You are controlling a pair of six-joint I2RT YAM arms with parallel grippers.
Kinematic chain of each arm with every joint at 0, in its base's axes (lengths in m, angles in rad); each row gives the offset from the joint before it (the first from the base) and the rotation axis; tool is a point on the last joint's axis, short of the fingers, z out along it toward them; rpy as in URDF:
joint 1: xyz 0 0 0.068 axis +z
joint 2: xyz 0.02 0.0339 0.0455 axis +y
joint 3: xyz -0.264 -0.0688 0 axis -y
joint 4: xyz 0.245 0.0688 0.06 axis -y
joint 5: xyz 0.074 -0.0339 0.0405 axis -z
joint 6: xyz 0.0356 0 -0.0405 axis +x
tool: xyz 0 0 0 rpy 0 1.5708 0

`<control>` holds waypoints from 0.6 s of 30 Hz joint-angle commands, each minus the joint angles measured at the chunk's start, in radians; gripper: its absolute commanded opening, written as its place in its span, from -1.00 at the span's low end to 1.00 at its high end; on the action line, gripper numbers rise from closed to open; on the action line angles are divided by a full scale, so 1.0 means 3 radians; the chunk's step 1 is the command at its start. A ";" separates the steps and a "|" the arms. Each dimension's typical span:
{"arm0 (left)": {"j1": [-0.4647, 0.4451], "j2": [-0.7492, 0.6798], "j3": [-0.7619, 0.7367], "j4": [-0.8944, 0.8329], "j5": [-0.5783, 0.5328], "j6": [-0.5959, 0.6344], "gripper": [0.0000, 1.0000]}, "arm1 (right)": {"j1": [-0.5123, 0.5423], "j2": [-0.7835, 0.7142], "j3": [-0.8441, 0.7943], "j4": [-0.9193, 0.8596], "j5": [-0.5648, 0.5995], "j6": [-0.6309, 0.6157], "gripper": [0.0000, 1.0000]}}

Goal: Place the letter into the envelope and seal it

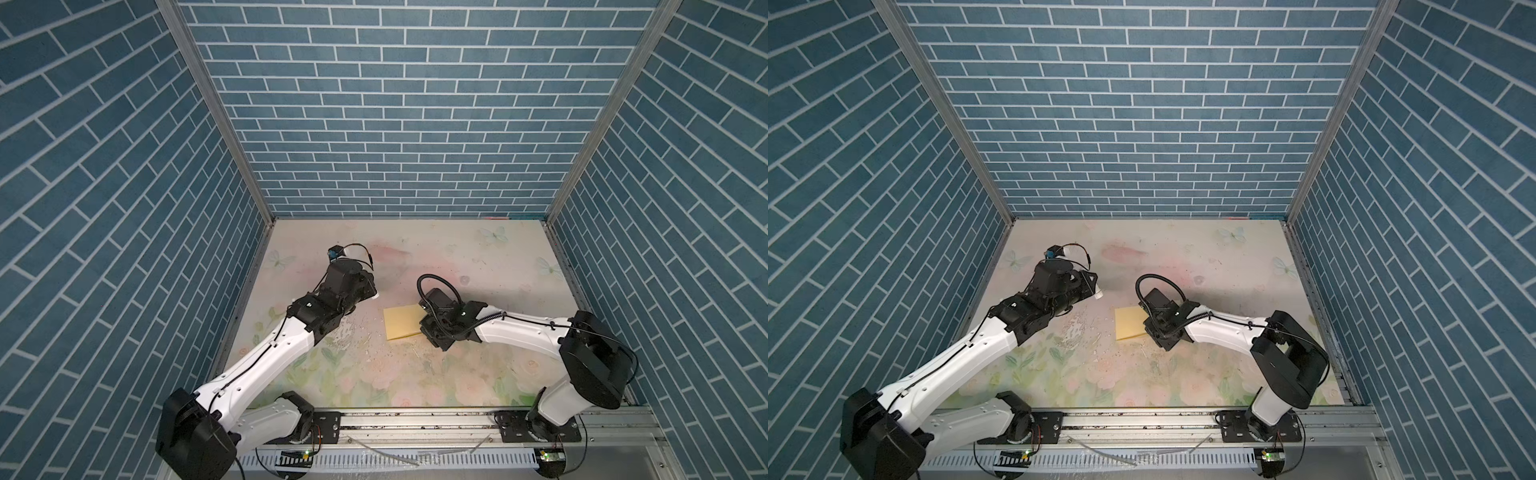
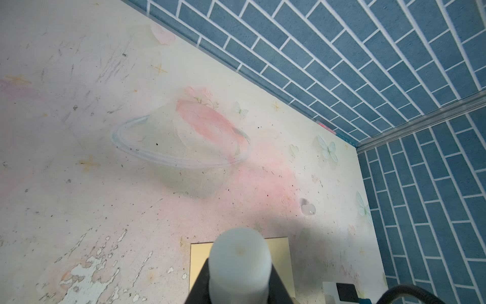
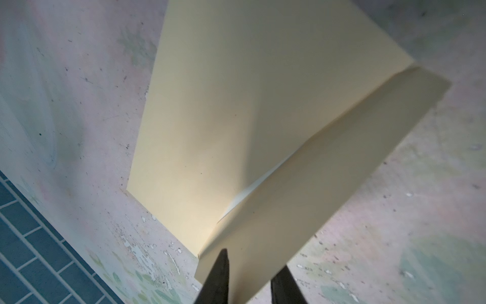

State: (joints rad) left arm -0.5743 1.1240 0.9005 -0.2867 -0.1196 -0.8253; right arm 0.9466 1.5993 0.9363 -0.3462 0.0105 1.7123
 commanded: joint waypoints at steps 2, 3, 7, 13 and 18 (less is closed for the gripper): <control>0.0012 0.0016 -0.0041 -0.0026 -0.0065 0.0047 -1.00 | -0.0041 0.0024 -0.0039 0.0049 -0.0004 0.0039 -0.83; 0.0012 0.0029 -0.0041 -0.0026 -0.0057 0.0056 -1.00 | -0.0051 0.0021 -0.0043 0.0060 0.0000 -0.0013 -0.90; 0.0012 0.0046 -0.0046 -0.0011 -0.0029 0.0072 -1.00 | -0.0110 -0.0049 -0.0044 0.0149 -0.0031 -0.0443 -1.00; 0.0012 0.0072 -0.0084 0.0037 0.0017 0.0156 -1.00 | -0.0418 -0.0216 0.0039 0.0063 -0.0422 -0.1666 -1.00; 0.0012 0.0123 -0.0153 0.0189 0.0131 0.0167 -1.00 | -0.0644 -0.0247 0.0283 -0.0432 -0.0663 -0.2864 -1.00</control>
State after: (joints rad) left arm -0.5743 1.1461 0.8734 -0.2665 -0.1013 -0.7944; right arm 0.7765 1.5421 0.9497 -0.3664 -0.1238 1.1446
